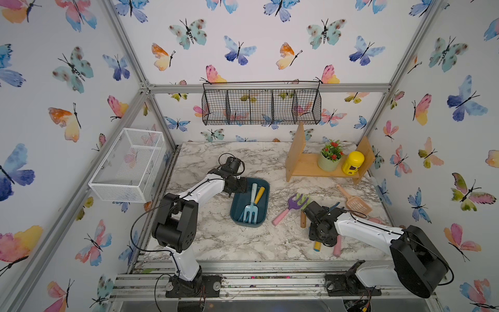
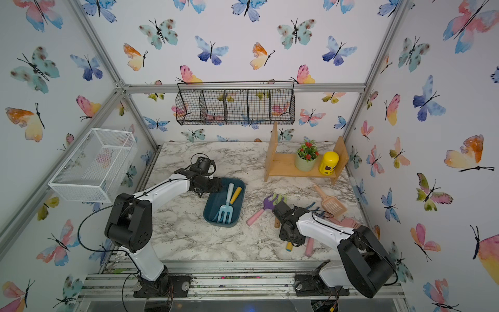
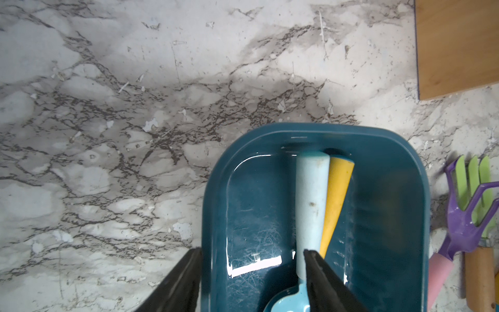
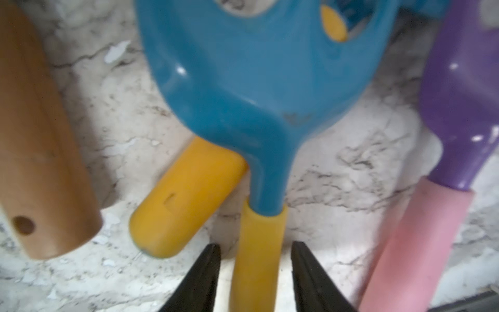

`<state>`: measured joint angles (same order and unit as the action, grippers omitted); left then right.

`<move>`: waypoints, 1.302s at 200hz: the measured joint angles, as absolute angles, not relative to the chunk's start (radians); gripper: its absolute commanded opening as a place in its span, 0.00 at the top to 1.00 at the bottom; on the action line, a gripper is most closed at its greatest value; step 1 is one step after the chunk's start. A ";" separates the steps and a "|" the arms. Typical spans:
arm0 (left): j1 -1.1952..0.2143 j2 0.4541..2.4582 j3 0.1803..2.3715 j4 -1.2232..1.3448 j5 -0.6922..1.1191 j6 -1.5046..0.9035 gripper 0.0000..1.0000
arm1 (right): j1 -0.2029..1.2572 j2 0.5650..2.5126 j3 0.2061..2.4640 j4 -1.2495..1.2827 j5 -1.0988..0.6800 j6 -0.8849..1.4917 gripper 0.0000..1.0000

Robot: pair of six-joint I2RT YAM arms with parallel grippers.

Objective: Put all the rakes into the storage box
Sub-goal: Pick up the rake at the center of the board.

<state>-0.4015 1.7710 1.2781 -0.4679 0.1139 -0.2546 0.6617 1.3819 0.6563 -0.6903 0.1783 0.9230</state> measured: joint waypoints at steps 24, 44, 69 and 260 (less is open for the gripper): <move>-0.402 1.773 1.283 -0.468 0.125 -0.251 0.36 | 0.662 1.417 0.686 -0.678 0.169 0.898 0.82; -0.402 1.773 1.287 -0.467 0.153 -0.242 0.34 | 0.662 1.438 0.710 -0.669 0.166 0.873 0.88; -0.402 1.773 1.287 -0.448 0.219 -0.231 0.33 | 0.662 1.449 0.773 -0.670 0.163 0.839 0.90; -0.569 1.551 1.240 -0.355 0.387 -0.003 0.21 | 0.661 1.611 1.201 -0.471 -0.548 0.515 0.89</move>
<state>-0.5694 1.5509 1.2396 -0.3550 0.3870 -0.0032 0.6609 1.6112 1.2007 -0.4713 -0.5484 0.5152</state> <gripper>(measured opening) 0.790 0.253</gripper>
